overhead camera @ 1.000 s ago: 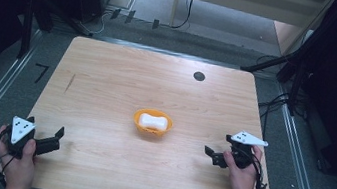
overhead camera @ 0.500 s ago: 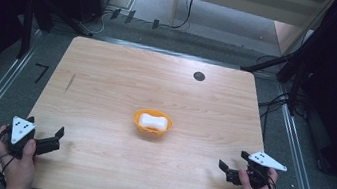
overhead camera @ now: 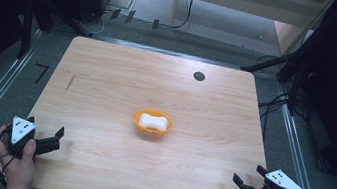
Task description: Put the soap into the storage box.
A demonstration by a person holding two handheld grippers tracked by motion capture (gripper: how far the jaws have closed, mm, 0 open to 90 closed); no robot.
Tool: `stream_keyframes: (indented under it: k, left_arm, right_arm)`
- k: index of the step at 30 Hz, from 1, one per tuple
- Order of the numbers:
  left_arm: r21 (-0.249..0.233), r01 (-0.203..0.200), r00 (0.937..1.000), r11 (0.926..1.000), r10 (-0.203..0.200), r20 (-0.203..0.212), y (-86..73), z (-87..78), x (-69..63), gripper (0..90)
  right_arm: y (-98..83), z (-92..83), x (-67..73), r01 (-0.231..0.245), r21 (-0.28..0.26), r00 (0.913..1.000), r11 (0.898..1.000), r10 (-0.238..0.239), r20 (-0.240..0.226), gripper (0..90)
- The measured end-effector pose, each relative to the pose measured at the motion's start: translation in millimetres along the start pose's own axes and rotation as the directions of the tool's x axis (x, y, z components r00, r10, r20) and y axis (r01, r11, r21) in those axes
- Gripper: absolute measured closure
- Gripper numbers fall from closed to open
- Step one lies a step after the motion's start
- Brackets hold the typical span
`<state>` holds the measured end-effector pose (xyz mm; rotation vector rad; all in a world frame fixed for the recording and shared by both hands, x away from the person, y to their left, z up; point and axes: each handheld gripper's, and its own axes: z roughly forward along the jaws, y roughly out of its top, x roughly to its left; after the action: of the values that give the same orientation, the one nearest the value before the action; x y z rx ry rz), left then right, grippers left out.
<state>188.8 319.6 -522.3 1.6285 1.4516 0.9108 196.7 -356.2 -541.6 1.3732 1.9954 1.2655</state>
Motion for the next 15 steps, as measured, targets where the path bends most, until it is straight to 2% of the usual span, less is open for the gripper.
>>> stream_keyframes:
  k: [6, 9, 11, 12, 15]
  left_arm:
    - [0.001, 0.000, 1.0000, 1.0000, 0.000, -0.001, 0.1, 0.1, 0.0, 0.0]
    - [0.003, -0.001, 1.0000, 1.0000, 0.001, -0.001, 0.1, 0.2, -0.1, 0.0]
    - [0.003, -0.003, 1.0000, 1.0000, 0.003, 0.000, 0.2, 0.4, -0.2, 0.0]
    - [0.004, -0.004, 1.0000, 1.0000, 0.004, -0.002, 0.2, 0.5, -0.3, 0.0]
    - [0.005, -0.005, 1.0000, 1.0000, 0.005, -0.005, 0.3, 0.7, -0.3, 0.0]
  right_arm:
    - [-8.2, -10.1, -11.7, -0.035, -0.026, 0.9990, 0.999, 0.036, 0.025, 0.0]
    - [-12.0, -13.4, -17.7, -0.041, -0.026, 0.9975, 0.999, 0.043, 0.056, 0.0]
    - [-13.2, -14.8, -19.8, -0.048, -0.032, 0.9972, 0.998, 0.049, 0.056, 0.0]
    - [-14.3, -17.7, -23.2, -0.073, -0.060, 0.9960, 0.996, 0.076, 0.047, 0.0]
    - [-15.1, -17.0, -24.2, -0.090, -0.075, 0.9944, 0.993, 0.094, 0.049, 0.4]
